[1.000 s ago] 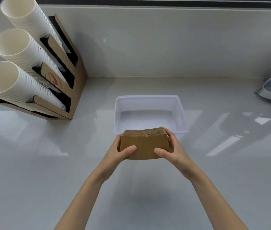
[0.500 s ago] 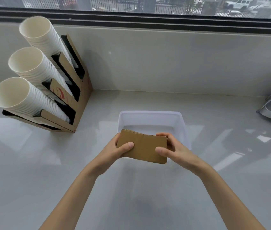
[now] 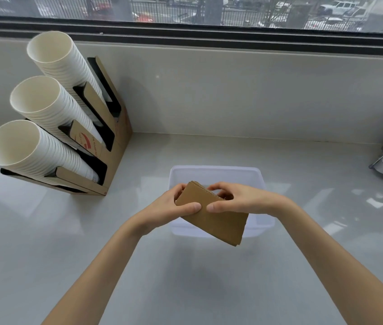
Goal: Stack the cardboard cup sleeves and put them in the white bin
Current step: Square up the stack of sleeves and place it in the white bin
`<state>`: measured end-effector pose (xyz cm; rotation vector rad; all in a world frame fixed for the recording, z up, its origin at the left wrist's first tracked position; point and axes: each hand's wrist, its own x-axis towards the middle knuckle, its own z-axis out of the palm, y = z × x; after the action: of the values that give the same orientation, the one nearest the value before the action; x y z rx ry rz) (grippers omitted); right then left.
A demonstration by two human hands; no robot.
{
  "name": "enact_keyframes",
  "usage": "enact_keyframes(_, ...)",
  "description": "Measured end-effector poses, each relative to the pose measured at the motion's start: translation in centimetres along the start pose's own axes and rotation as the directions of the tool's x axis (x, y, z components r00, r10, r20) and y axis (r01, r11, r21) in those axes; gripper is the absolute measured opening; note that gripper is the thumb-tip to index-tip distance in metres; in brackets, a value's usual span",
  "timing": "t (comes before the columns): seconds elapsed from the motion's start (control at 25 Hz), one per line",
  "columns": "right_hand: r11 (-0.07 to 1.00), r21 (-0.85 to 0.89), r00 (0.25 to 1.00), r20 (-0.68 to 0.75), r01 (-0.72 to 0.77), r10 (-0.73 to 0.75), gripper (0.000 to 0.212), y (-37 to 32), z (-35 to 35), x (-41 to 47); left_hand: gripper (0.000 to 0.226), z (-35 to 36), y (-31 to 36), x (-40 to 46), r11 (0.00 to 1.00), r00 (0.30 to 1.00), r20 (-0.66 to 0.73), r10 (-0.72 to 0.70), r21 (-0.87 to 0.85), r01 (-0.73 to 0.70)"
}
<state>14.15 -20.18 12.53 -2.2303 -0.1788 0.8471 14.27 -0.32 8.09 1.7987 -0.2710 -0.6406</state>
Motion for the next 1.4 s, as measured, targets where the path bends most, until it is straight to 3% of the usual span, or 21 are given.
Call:
enact_keyframes(0.2, 1.0, 0.017, 0.999, -0.042, -0.013, 0.014, 0.047, 0.5, 0.6, 1.3, 0.069, -0.2, 0.0, 0.3, 0.999, 0.999, -0.03, -0.024, -0.024, 0.023)
enact_keyframes(0.36, 0.986, 0.167, 0.997, -0.073, -0.017, 0.029, 0.032, 0.9, 1.1, 2.1, 0.033, -0.2, -0.1, 1.2, 0.995, 0.991, -0.127, -0.03, -0.102, 0.017)
enact_keyframes(0.48, 0.947, 0.323, 0.995, -0.095, -0.002, 0.034, 0.035, 1.4, 1.5, 2.8, 0.015, -0.7, 0.0, 2.0, 0.989, 0.985, -0.171, -0.024, -0.145, -0.001)
enact_keyframes(0.6, 0.87, 0.493, 0.993, -0.099, -0.003, 0.059, 0.055, 2.0, 1.3, 3.8, 0.02, -2.0, -0.3, 2.6, 0.986, 0.974, -0.226, -0.006, -0.164, -0.032)
enact_keyframes(0.76, 0.718, 0.697, 0.986, -0.12, 0.001, 0.115, 0.026, 2.6, 1.0, 5.3, 0.022, -3.5, -1.8, 3.5, 0.988, 0.901, -0.43, -0.057, -0.151, -0.01)
enact_keyframes(0.88, 0.631, 0.775, 0.967, -0.13, -0.038, 0.218, 0.023, 3.1, 1.2, 6.8, 0.026, -3.6, -3.5, 3.8, 0.983, 0.827, -0.544, -0.143, -0.174, 0.055)
enact_keyframes(1.04, 0.558, 0.824, 0.947, -0.101, -0.092, 0.305, 0.027, 3.3, 2.2, 8.6, 0.029, -2.8, -5.4, 4.0, 0.966, 0.801, -0.546, -0.244, -0.214, 0.149)
enact_keyframes(1.4, 0.611, 0.755, 0.9, -0.065, -0.239, 0.432, 0.055, 4.0, 4.2, 11.7, 0.02, -2.2, -6.0, 4.2, 0.968, 0.826, -0.519, -0.22, -0.218, 0.122)
